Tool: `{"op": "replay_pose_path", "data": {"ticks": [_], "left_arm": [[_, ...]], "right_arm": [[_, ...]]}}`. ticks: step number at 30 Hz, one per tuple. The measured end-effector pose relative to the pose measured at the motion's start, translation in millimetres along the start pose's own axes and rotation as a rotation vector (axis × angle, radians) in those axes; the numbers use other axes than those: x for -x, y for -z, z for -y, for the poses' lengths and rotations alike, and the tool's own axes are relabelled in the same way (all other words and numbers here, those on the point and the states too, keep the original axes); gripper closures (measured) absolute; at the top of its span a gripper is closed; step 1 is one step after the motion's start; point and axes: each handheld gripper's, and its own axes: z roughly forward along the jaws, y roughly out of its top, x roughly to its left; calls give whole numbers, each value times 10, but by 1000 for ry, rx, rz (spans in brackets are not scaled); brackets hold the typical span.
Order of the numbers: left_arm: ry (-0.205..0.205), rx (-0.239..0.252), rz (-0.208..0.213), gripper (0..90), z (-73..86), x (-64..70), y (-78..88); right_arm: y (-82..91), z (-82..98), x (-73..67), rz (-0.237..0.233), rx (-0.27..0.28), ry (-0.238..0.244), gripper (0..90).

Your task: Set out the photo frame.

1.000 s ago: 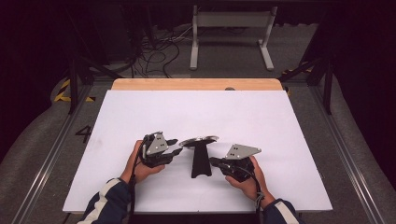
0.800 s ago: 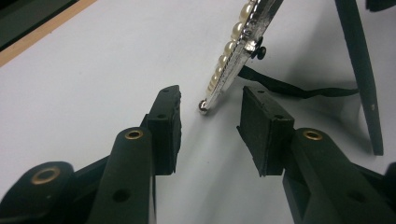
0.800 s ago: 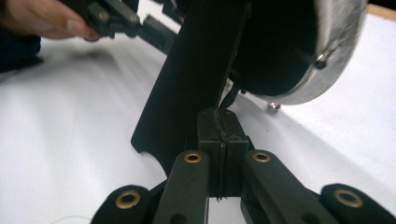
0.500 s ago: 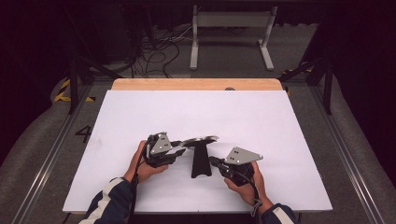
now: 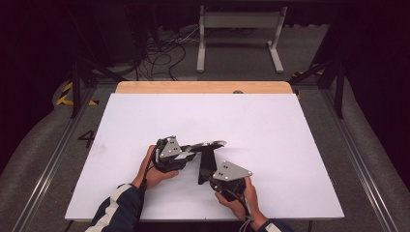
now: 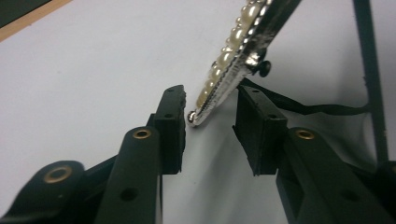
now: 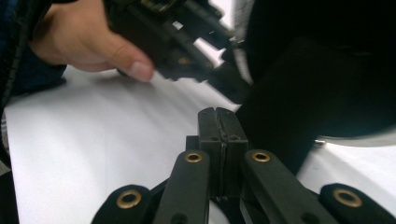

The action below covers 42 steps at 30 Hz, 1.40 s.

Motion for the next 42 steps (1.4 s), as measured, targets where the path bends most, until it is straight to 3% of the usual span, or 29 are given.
{"op": "replay_pose_path", "data": {"ticks": [4, 6, 12, 15, 22, 30, 42], "left_arm": [[-3, 10, 7, 702, -2, -4, 14], [5, 26, 27, 719, -2, -8, 33], [-3, 25, 23, 739, -2, -11, 46], [-10, 21, 16, 743, -6, -1, 51], [-41, 12, 6, 760, -31, 36, 101], [-90, 9, 13, 786, -53, 71, 163], [-94, 9, 18, 794, -59, 107, 157]], "right_arm": [[-149, 20, -113, 6, -30, 13, 900], [-192, 31, -132, 10, -38, 11, 900], [-331, 85, -184, 48, -76, 16, 900], [-339, 86, -224, 65, -95, 44, 900], [-320, 83, -229, 79, -121, 47, 900], [-360, 123, -205, 95, -167, 19, 900], [-308, 168, -99, 63, -171, -11, 900]]}}
